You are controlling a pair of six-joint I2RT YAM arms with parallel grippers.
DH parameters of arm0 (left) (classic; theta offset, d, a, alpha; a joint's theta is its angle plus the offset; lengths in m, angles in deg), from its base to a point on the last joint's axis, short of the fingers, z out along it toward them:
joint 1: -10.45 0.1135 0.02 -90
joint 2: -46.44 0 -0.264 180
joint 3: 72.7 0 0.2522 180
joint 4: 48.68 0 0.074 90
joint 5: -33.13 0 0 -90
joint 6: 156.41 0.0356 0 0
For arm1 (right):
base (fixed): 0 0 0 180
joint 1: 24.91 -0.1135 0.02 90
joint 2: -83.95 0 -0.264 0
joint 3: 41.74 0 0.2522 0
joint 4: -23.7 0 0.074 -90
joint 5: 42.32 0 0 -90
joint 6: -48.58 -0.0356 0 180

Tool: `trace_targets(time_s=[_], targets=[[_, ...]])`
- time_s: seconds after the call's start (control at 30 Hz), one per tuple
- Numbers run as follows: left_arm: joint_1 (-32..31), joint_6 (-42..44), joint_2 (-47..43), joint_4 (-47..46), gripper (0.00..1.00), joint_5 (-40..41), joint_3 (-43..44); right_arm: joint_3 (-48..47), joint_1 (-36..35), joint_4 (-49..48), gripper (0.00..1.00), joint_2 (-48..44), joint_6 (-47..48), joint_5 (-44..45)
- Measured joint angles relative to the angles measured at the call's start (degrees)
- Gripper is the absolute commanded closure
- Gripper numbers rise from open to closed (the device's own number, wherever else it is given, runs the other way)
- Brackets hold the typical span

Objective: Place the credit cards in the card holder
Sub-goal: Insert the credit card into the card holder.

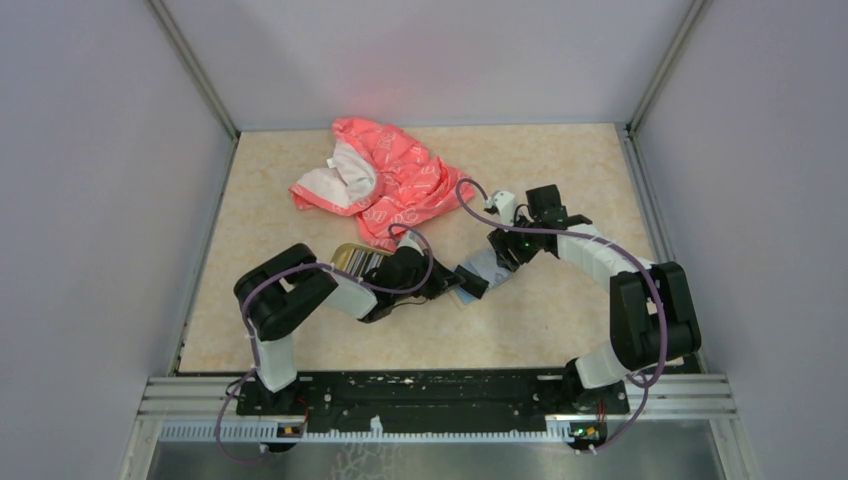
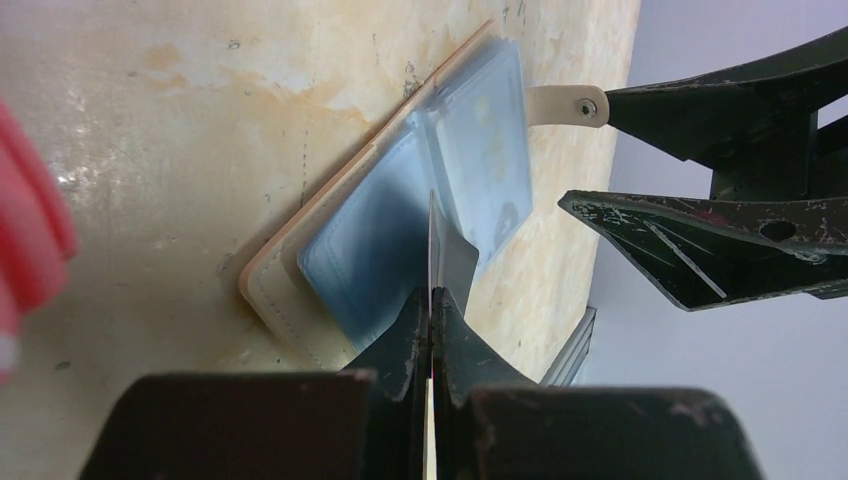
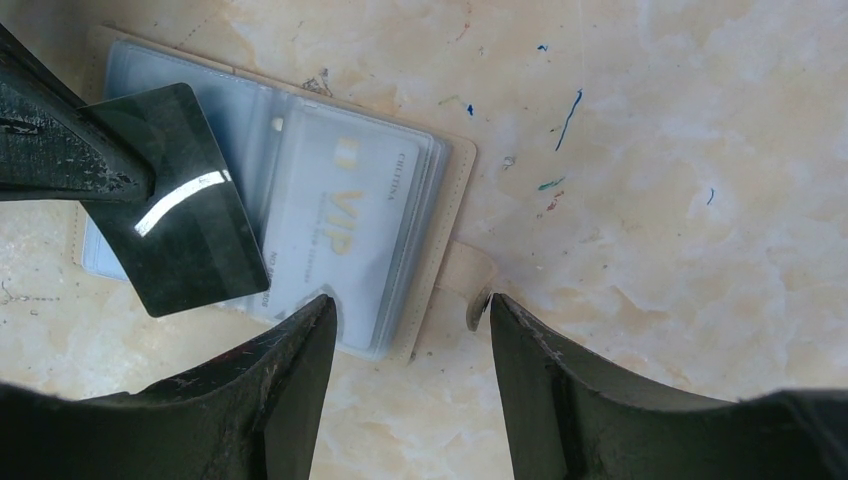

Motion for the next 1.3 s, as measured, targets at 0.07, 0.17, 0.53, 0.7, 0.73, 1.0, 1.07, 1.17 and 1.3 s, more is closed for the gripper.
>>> trace_targets(time_s=[0.07, 0.17, 0.53, 0.7, 0.73, 1.0, 1.07, 1.17, 1.3], targets=[[0.00, 0.04, -0.17, 0.52, 1.00, 0.20, 0.07, 0.00, 0.00, 0.00, 0.42, 0.00, 0.02, 0.00], [0.09, 0.28, -0.17, 1.31, 1.00, 0.20, 0.48, -0.07, 0.00, 0.04, 0.42, 0.00, 0.00, -0.02], [1.01, 1.84, -0.07, 2.58, 1.00, -0.96, 2.12, -0.68, 0.00, 0.07, 0.42, 0.04, 0.02, -0.04], [1.53, 2.45, 0.92, 2.36, 1.00, -2.45, 3.39, -0.68, 0.00, 0.07, 0.42, 0.04, 0.02, -0.04], [1.64, 2.49, 1.11, 2.29, 1.00, -2.71, 3.41, -0.68, 0.00, 0.07, 0.42, 0.04, 0.02, -0.04], [1.77, 2.89, 2.91, 1.57, 1.00, -6.14, 4.50, -0.68, 0.00, 0.07, 0.42, 0.04, 0.02, -0.04], [1.77, 2.89, 3.23, 1.49, 1.00, -7.17, 4.68, -0.68, 0.00, 0.07, 0.42, 0.04, 0.02, -0.07], [1.97, 2.89, 3.80, 1.49, 1.00, -8.33, 5.22, -0.68, 0.00, 0.07, 0.42, 0.04, 0.02, -0.13], [2.36, 2.84, 4.61, 1.49, 1.00, -9.99, 5.99, -0.68, 0.00, 0.07, 0.42, 0.04, 0.02, -0.24]])
